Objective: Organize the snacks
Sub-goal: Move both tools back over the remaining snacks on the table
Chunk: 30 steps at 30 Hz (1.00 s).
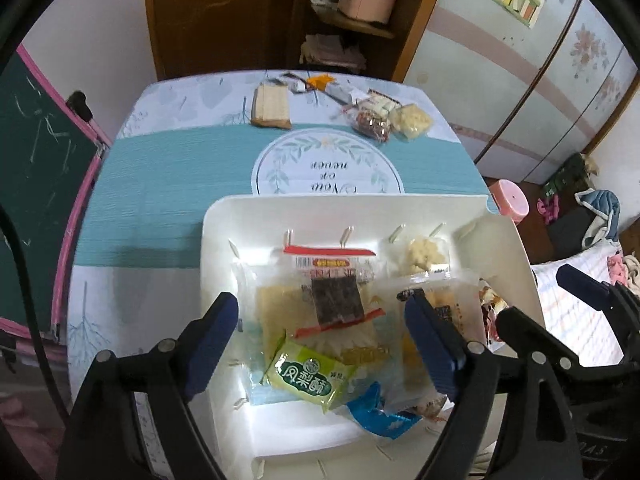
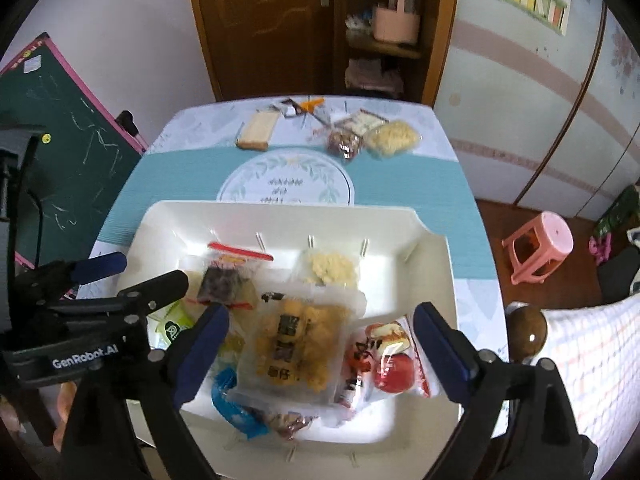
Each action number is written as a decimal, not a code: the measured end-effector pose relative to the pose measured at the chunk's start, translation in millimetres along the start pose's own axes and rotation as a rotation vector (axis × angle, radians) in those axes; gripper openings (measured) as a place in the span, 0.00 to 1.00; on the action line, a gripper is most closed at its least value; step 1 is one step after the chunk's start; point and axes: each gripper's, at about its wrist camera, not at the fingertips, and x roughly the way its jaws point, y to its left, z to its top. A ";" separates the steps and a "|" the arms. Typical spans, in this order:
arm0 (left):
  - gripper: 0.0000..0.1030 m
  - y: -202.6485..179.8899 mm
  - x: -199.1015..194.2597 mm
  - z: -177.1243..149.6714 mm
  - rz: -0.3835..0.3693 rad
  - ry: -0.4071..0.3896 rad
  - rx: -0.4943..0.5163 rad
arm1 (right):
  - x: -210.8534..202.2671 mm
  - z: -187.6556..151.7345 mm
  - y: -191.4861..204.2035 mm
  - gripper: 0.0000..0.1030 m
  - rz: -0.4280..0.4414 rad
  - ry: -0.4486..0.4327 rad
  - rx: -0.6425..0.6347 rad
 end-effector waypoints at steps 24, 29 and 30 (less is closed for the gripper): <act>0.90 -6.8 -146.1 146.6 0.079 -0.347 0.166 | -99.9 117.9 -53.9 0.92 0.029 -0.199 0.010; 0.90 -15.6 -152.1 182.7 0.141 -0.378 0.201 | -113.3 150.6 -67.1 0.92 0.034 -0.223 0.035; 0.90 -16.4 -152.5 190.2 0.147 -0.379 0.207 | -116.5 160.7 -68.7 0.92 0.024 -0.233 0.033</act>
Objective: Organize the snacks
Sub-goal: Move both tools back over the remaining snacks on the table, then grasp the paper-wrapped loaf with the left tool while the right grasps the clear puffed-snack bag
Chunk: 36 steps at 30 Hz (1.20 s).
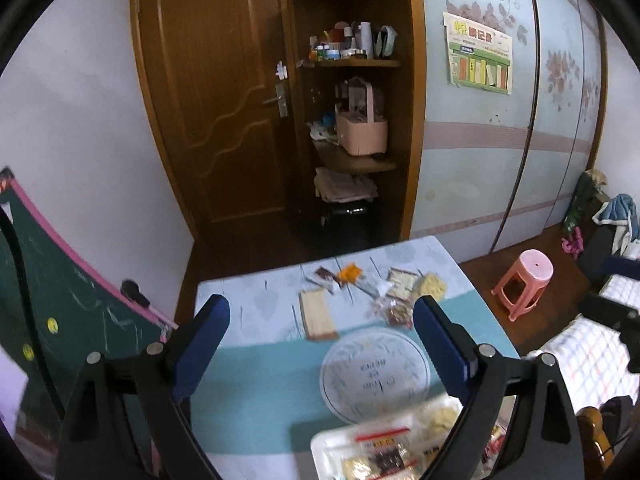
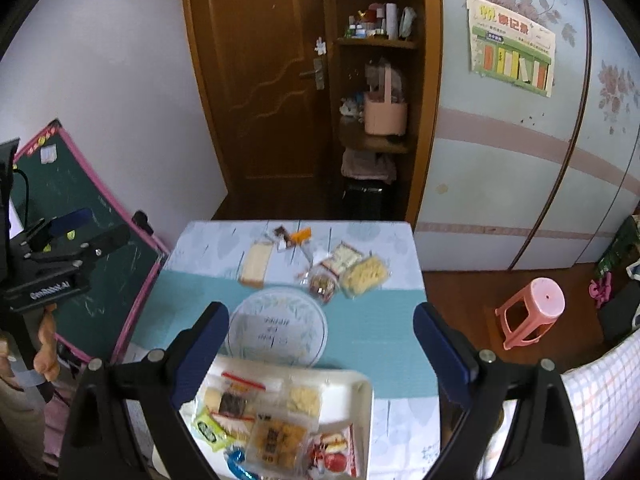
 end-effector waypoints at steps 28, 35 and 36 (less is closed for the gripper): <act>0.90 19.6 229.6 80.3 0.086 0.192 -0.035 | 207.9 112.7 -90.0 0.91 -0.163 0.283 0.198; 0.90 22.1 318.3 31.6 0.092 0.344 -0.113 | 284.6 82.5 -96.8 0.91 -0.147 0.391 0.253; 0.90 21.9 328.4 22.6 0.094 0.361 -0.124 | 297.9 76.1 -97.0 0.91 -0.143 0.409 0.260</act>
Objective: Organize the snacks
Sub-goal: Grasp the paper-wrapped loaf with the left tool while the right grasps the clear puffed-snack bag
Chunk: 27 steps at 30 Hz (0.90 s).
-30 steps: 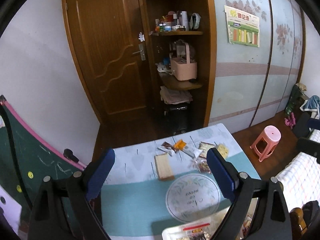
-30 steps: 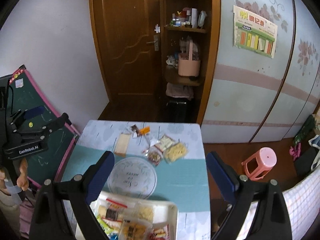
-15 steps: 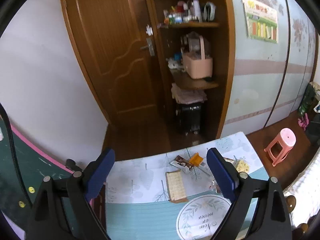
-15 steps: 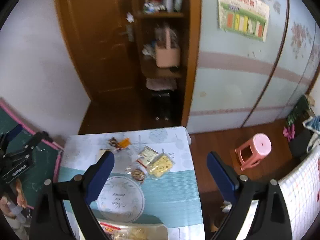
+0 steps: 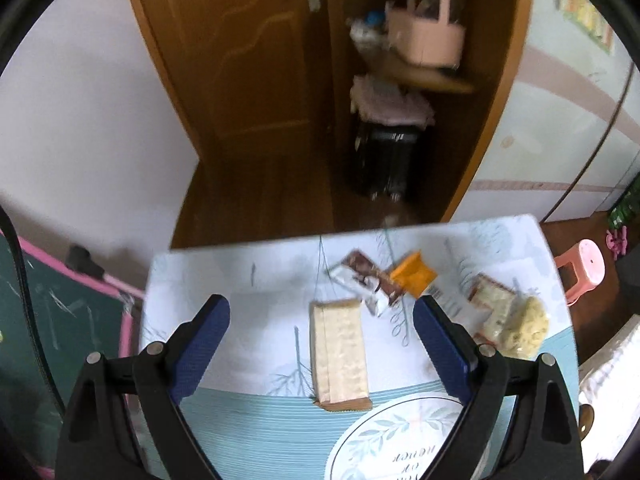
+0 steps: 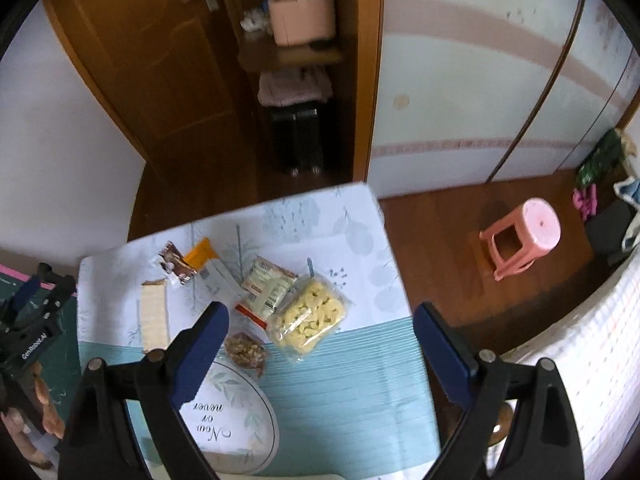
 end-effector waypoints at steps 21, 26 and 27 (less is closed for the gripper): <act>0.90 -12.3 140.8 -63.5 -0.001 0.225 -0.055 | 148.7 -25.5 -5.5 0.90 0.038 0.219 0.148; 0.90 -11.0 145.7 -63.8 -0.016 0.241 -0.077 | 159.0 -26.0 -0.9 0.88 0.028 0.230 0.157; 0.90 -10.4 147.3 -63.5 -0.018 0.243 -0.080 | 161.4 -25.2 -1.0 0.86 0.030 0.234 0.160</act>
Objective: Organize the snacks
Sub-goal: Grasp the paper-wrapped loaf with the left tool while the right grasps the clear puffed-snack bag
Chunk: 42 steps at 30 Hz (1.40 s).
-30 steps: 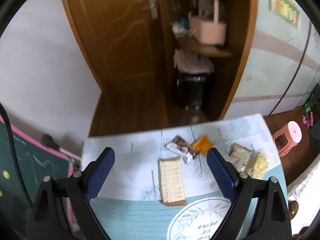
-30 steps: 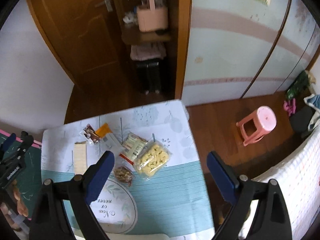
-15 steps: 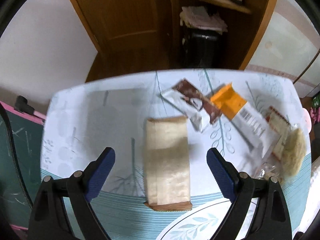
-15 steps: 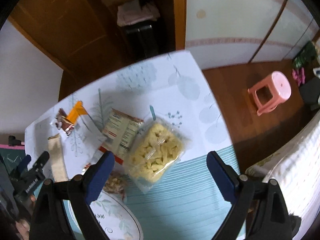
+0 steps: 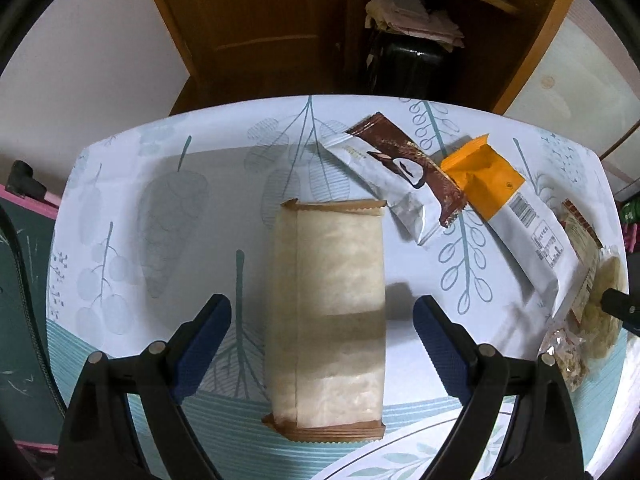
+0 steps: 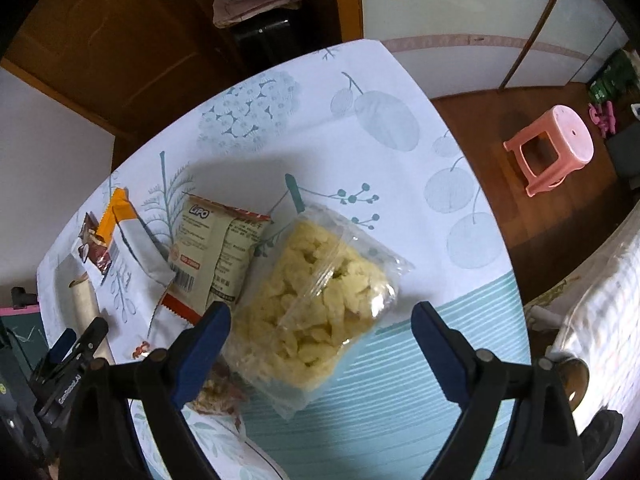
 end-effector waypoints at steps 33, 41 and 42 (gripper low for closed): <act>0.81 -3.9 3.1 -6.4 -0.033 0.013 -0.001 | 11.7 2.3 17.5 0.76 -0.084 0.030 -0.067; 0.51 -10.4 -8.4 -11.3 -0.046 0.011 0.038 | 8.1 -6.9 28.8 0.64 -0.127 0.013 -0.126; 0.51 -9.5 -9.2 -12.6 -0.046 0.014 0.032 | 6.6 -9.0 29.2 0.63 -0.137 0.008 -0.134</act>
